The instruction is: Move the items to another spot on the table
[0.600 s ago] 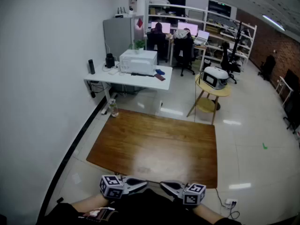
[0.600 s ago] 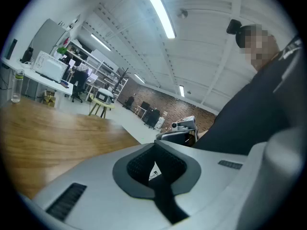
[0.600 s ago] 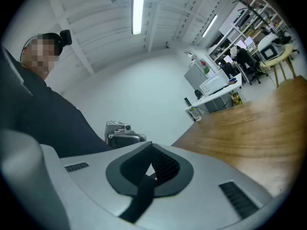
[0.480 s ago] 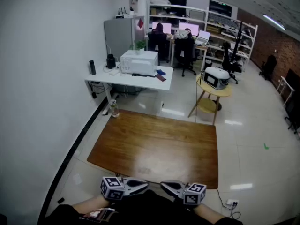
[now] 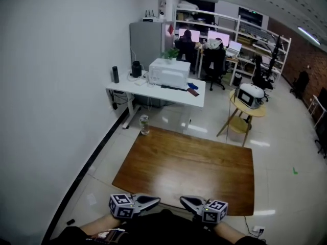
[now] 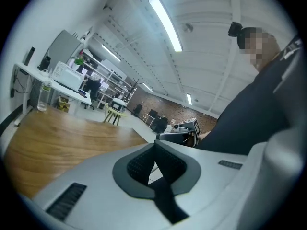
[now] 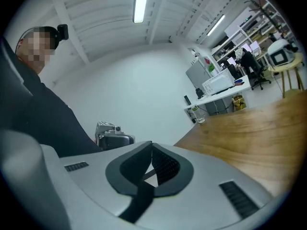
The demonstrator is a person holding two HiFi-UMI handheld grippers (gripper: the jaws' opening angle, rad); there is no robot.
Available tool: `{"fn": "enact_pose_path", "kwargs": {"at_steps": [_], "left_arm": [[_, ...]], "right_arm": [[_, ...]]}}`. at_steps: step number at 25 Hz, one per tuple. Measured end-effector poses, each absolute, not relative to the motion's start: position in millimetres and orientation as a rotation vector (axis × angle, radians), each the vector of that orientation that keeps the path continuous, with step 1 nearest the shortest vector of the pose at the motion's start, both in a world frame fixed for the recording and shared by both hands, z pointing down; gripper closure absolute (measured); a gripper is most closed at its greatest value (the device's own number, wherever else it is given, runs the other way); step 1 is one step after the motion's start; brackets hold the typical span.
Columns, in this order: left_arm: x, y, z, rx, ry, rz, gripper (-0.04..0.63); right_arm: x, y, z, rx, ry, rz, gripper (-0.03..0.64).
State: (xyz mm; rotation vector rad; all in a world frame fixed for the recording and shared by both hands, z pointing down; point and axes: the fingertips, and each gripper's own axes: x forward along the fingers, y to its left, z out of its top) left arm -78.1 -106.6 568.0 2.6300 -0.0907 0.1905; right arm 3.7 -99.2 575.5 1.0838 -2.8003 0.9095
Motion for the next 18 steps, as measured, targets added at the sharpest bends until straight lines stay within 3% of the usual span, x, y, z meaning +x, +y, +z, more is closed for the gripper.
{"fn": "enact_pose_path", "kwargs": {"at_steps": [8,18], "left_arm": [[-193.2,-209.5,577.2,2.638,-0.172,0.238,0.603],[-207.7,-326.9,577.1,2.668,-0.396,0.198,0.603]], "right_arm": [[-91.8,-209.1,582.0,1.148,-2.714,0.733,0.594],[-104.1,-327.8,586.0,1.050,-2.750,0.595,0.592]]}}
